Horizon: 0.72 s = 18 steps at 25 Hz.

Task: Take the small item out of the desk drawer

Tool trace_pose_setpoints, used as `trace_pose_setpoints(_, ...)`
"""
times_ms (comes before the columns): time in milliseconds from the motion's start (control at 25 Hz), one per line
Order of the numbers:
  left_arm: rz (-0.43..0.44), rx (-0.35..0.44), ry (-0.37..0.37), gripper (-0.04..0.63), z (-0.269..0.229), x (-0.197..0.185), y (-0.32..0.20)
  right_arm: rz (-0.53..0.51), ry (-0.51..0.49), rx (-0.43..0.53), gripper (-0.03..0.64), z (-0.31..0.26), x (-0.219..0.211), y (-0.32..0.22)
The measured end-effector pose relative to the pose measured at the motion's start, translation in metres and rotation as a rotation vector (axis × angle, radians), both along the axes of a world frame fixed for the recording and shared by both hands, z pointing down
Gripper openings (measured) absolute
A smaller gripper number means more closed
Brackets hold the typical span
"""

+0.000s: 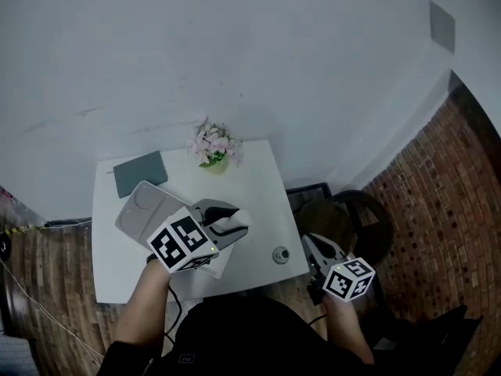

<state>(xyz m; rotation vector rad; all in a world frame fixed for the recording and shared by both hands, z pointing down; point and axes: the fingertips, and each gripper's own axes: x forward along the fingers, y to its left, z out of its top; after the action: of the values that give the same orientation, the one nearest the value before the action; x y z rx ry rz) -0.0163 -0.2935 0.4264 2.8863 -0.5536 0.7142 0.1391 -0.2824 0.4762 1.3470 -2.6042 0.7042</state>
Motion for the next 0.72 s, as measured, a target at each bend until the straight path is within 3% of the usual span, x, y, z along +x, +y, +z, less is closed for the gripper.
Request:
trace_pose_setpoints(280, -0.082, -0.015, 0.181, 0.167, -0.028, 0.067, 0.010, 0.102, 0.049, 0.074, 0.003, -0.020, 0.100, 0.021)
trace_pose_setpoints(520, -0.154, -0.025, 0.253, 0.166, -0.038, 0.098, 0.018, 0.162, 0.027, 0.160, 0.003, -0.034, 0.148, 0.029)
trace_pose_setpoints(720, -0.218, 0.049, 0.285, 0.166, -0.055, 0.108, 0.017, 0.207, 0.022, 0.253, 0.003, -0.055, 0.170, 0.035)
